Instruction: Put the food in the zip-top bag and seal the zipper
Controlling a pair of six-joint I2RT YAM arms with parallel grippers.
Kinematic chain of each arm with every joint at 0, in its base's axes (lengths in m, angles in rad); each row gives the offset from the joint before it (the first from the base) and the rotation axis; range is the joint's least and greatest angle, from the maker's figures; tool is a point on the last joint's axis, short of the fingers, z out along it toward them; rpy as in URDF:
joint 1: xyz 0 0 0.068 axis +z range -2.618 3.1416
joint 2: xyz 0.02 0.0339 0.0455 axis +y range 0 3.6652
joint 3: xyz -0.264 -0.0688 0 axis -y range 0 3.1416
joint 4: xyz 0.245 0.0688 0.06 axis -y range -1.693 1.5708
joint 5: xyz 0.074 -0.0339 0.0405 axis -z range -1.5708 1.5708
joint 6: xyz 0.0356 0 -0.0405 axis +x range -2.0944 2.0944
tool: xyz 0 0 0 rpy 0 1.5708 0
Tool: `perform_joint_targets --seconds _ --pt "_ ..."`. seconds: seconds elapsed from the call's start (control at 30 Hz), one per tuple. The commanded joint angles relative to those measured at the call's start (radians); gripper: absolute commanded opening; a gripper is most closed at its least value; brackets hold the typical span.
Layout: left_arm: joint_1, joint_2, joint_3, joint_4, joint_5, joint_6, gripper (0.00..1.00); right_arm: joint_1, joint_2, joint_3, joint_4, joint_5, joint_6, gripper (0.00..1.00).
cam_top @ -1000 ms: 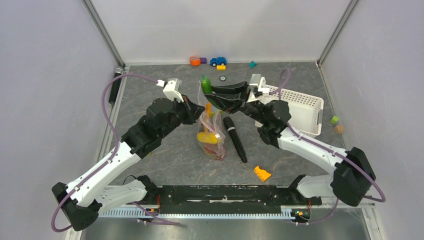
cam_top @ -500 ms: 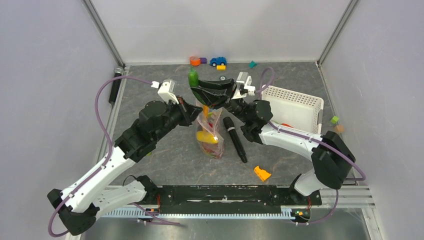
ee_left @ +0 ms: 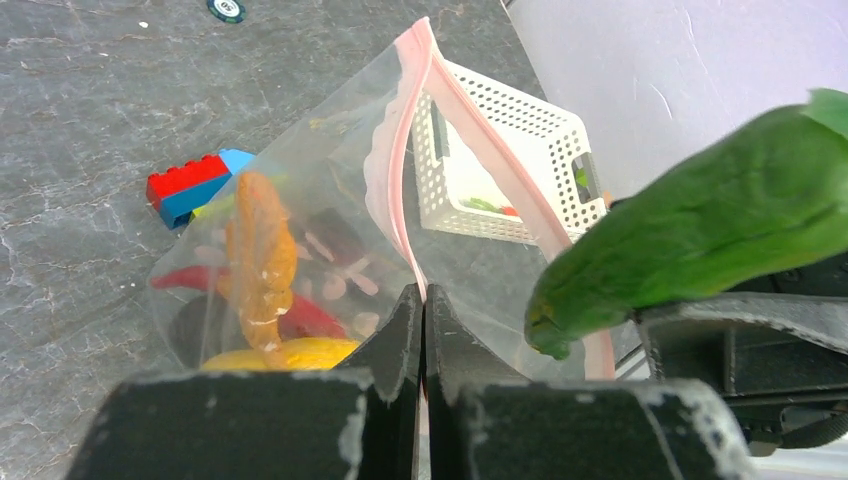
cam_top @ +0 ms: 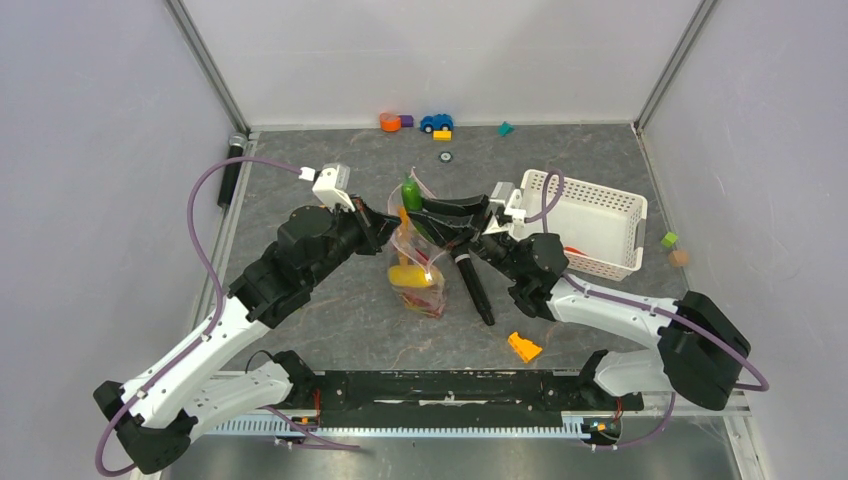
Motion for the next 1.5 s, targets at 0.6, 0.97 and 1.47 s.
perform_joint_targets --seconds 0.6,0.97,1.47 --pt "0.000 -0.024 -0.021 0.068 0.005 0.018 0.02 0.019 -0.074 0.070 -0.264 0.050 -0.098 0.96" --pt "0.000 -0.032 -0.046 0.085 -0.001 0.038 0.02 -0.046 -0.225 0.112 -0.614 0.284 -0.209 0.98" --pt "0.000 -0.039 -0.068 0.052 0.017 0.073 0.02 -0.631 0.030 0.507 -1.529 0.132 -0.882 0.98"
